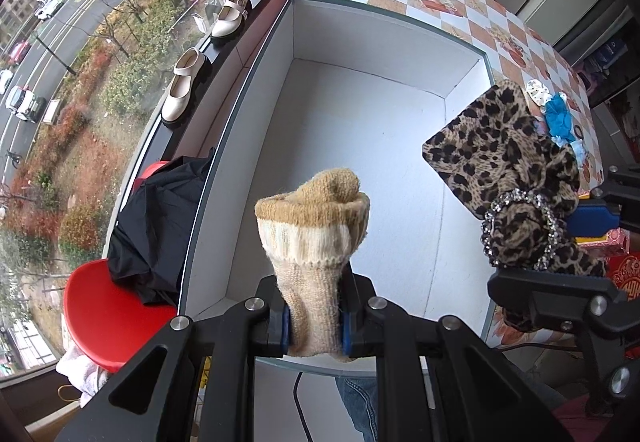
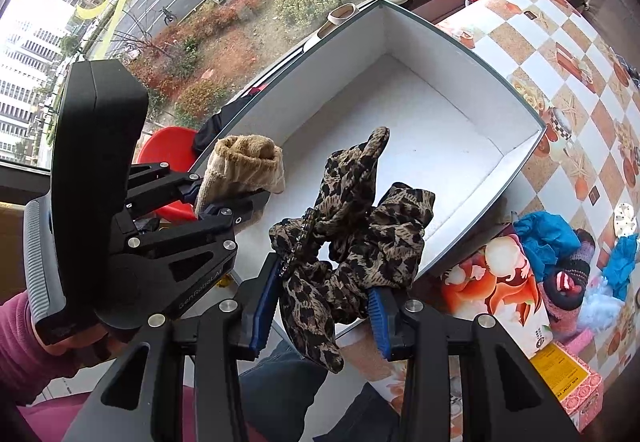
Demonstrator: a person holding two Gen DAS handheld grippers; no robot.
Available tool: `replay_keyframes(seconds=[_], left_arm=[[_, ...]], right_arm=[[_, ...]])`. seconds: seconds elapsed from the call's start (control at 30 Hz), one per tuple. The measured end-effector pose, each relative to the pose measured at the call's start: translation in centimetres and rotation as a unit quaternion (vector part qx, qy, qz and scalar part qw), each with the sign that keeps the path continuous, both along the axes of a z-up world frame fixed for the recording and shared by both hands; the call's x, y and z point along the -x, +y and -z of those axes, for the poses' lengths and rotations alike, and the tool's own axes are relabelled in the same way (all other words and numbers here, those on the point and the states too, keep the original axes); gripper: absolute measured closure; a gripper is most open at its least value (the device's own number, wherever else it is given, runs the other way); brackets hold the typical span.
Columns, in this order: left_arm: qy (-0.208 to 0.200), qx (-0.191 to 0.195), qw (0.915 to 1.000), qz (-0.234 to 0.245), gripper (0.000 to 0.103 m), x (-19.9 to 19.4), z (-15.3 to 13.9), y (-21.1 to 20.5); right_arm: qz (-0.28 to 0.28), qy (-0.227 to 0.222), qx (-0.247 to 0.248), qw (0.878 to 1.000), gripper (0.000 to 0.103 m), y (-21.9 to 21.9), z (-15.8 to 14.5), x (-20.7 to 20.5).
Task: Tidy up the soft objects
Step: 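Carry the leopard scrunchie and beige sock with both tools over the white box, then open both tools to drop the scrunchie and sock into the box, then grasp the blue cloth with the right tool while the left tool grasps the cream polka-dot scrunchie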
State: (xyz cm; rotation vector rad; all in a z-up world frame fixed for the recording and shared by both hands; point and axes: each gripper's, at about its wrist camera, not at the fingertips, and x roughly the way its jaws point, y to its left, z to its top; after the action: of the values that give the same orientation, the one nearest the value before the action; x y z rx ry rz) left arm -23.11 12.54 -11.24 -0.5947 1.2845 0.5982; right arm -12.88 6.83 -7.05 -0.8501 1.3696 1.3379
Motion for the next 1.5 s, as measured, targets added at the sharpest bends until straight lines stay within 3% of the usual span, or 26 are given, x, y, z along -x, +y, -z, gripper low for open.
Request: replay_keyframes(seconds=[0.43, 0.5, 0.57, 0.63, 0.8, 0.97, 1.13, 1.27, 1.37, 1.5], left_arm=[[0.008, 0.001, 1.0, -0.004, 0.083, 0.1, 0.3, 0.4], [0.005, -0.008, 1.0, -0.003, 0.069, 0.1, 0.1, 0.4], [0.008, -0.03, 0.9995, -0.002, 0.026, 0.0, -0.3, 0.2], [0.007, -0.048, 0.9988, 0.0, 0.023, 0.1, -0.6, 0.2], [-0.002, -0.009, 1.0, -0.001, 0.023, -0.4, -0.9, 1.0], [-0.028, 0.005, 0.9993, 0.023, 0.023, -3.2, -3.2, 0.6], [-0.048, -0.005, 0.9946, 0.092, 0.023, -8.5, -5.9, -1.6], [-0.048, 0.002, 0.9889, 0.14, 0.023, -13.1, -6.6, -3.9], [-0.029, 0.021, 0.9869, 0.157, 0.023, -16.5, -5.9, -5.5], [-0.011, 0.055, 0.9847, 0.165, 0.023, -20.9, -4.8, -7.1]], right_arm=[[-0.003, 0.0, 0.002, 1.0, 0.062, 0.3, 0.4, 0.2], [-0.002, 0.001, 0.002, 1.0, 0.062, 0.3, 0.4, 0.2], [-0.003, 0.006, 0.002, 1.0, 0.054, 0.4, 0.6, 0.2], [-0.001, -0.007, 0.011, 1.0, 0.039, 0.5, 0.8, 0.1], [0.039, -0.017, 0.011, 0.999, 0.009, 0.1, 0.1, -2.1], [0.101, -0.031, -0.007, 0.994, 0.007, -1.9, -3.2, -6.5], [0.196, -0.048, -0.006, 0.979, 0.007, -6.6, -6.2, -13.9], [0.28, -0.063, 0.003, 0.958, 0.007, -11.8, -7.3, -21.0], [0.339, -0.067, 0.029, 0.938, 0.006, -15.8, -6.5, -25.9], [0.398, -0.043, 0.065, 0.914, 0.006, -20.1, -3.0, -31.2]])
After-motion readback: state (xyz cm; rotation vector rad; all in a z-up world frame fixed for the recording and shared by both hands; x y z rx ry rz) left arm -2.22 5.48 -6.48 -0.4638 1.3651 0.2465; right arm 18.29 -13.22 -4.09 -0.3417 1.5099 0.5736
